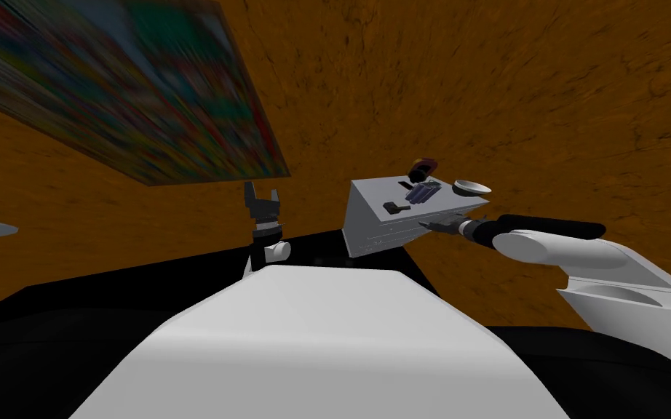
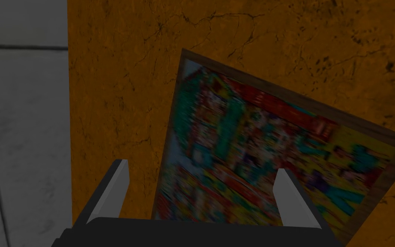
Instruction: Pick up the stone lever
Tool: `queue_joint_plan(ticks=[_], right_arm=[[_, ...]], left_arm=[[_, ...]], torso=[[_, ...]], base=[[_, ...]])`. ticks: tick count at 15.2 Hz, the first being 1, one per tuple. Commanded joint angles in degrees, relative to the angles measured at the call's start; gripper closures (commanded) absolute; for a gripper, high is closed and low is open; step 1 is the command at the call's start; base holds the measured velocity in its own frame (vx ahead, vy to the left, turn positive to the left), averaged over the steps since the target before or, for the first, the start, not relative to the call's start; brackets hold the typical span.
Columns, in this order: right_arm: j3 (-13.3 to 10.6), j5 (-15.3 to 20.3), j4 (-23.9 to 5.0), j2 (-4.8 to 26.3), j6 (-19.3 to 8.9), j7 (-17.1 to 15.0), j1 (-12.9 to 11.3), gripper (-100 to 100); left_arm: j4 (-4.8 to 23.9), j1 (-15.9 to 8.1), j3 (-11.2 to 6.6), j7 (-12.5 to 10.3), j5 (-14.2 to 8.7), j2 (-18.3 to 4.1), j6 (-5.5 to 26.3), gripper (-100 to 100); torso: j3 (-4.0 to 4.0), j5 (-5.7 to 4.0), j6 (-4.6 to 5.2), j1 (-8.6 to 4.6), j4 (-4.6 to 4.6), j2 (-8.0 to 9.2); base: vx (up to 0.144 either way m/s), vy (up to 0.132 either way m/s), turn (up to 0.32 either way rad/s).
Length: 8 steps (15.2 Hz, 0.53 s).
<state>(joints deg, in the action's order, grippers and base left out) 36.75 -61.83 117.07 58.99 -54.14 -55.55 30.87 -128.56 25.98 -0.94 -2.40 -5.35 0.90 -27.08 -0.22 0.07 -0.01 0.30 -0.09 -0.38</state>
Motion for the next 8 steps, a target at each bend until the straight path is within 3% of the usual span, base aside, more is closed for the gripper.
queue_joint_plan(ticks=[1, 2, 5, 6, 8], right_arm=[[0.23, -0.49, 0.02, 0.30, -2.07, -0.49, 0.04, -100], [1.73, -3.21, -0.72, 2.37, -3.84, -2.73, 0.28, -100], [1.73, -3.58, -0.72, 2.37, -6.48, -2.73, 0.28, -100], [3.18, -6.18, -1.45, 4.35, -8.39, -4.91, 0.51, -100], [3.18, -6.58, -1.45, 4.35, -10.66, -4.91, 0.51, -100]], left_arm=[[0.00, 0.00, 0.00, 0.00, 0.00, 0.00, 0.00, 0], [0.00, 0.00, 0.00, 0.00, 0.00, 0.00, 0.00, 0], [0.00, 0.00, 0.00, 0.00, 0.00, 0.00, 0.00, 0], [0.00, 0.00, 0.00, 0.00, 0.00, 0.00, 0.00, 0], [0.00, 0.00, 0.00, 0.00, 0.00, 0.00, 0.00, 0]], torso=[[0.00, 0.00, 0.00, 0.00, 0.00, 0.00], [0.03, -0.01, 0.00, -0.09, 0.01, 0.06], [0.02, 0.00, 0.00, -0.03, 0.01, 0.03], [0.04, -0.02, 0.00, -0.12, 0.01, 0.07], [-0.02, -0.01, 0.01, -0.07, 0.00, -0.04]], base=[[0.037, 0.046, -0.002], [0.053, 0.073, -0.033], [0.059, 0.068, -0.036], [0.074, 0.059, -0.045], [0.082, 0.071, -0.044]])
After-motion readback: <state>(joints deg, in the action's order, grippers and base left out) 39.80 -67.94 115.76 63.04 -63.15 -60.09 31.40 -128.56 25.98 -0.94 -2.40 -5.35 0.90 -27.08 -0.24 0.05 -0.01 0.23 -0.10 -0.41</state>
